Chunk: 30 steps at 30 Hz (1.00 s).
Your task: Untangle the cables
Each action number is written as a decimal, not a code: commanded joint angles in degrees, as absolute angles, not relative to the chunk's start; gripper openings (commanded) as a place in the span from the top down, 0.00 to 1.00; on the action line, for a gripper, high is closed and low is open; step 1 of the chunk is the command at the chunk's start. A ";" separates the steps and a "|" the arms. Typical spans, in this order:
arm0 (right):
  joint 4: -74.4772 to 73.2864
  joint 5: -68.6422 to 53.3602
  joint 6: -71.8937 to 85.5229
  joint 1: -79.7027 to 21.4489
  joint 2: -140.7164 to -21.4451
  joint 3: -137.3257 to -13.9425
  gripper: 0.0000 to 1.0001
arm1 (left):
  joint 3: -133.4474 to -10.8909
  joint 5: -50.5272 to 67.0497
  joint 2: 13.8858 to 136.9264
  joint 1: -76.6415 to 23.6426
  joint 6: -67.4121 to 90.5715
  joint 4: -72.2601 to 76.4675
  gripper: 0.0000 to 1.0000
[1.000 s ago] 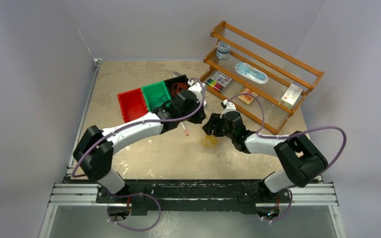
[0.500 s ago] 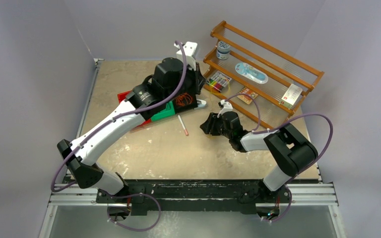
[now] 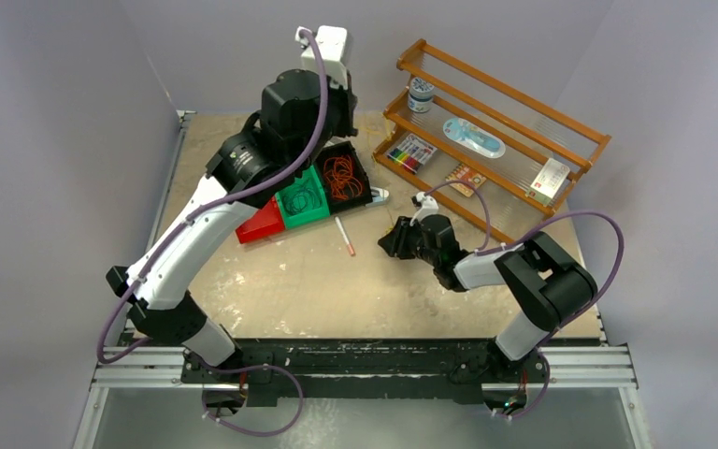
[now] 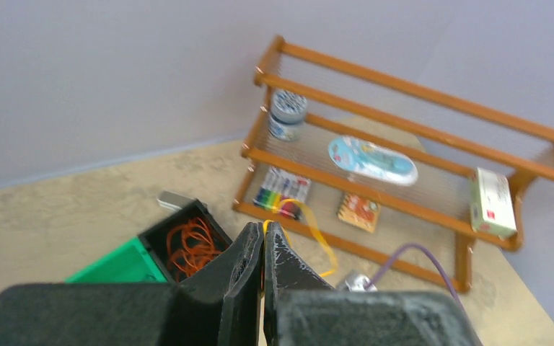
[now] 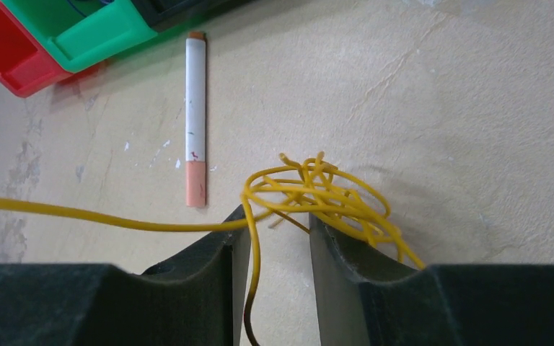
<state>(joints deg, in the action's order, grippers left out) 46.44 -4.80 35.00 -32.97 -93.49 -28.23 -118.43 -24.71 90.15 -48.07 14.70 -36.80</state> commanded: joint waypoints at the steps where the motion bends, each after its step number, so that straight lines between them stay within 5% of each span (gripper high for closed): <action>1: 49.11 -6.23 35.21 -32.82 -93.46 -26.84 0.60 | -126.94 -35.81 90.27 -48.07 9.19 -36.09 1.00; 10: 49.76 -6.70 34.74 -32.79 -92.52 -25.95 0.56 | -137.40 -45.30 92.85 -47.98 1.86 -35.46 1.00; 16: 50.25 -6.93 34.52 -32.85 -91.98 -24.94 0.65 | -138.60 -54.38 92.91 -47.99 -5.97 -30.63 1.00; 30: 48.05 -4.61 35.68 -32.81 -90.78 -23.12 0.66 | -138.38 -70.64 93.82 -47.99 -32.84 -10.59 1.00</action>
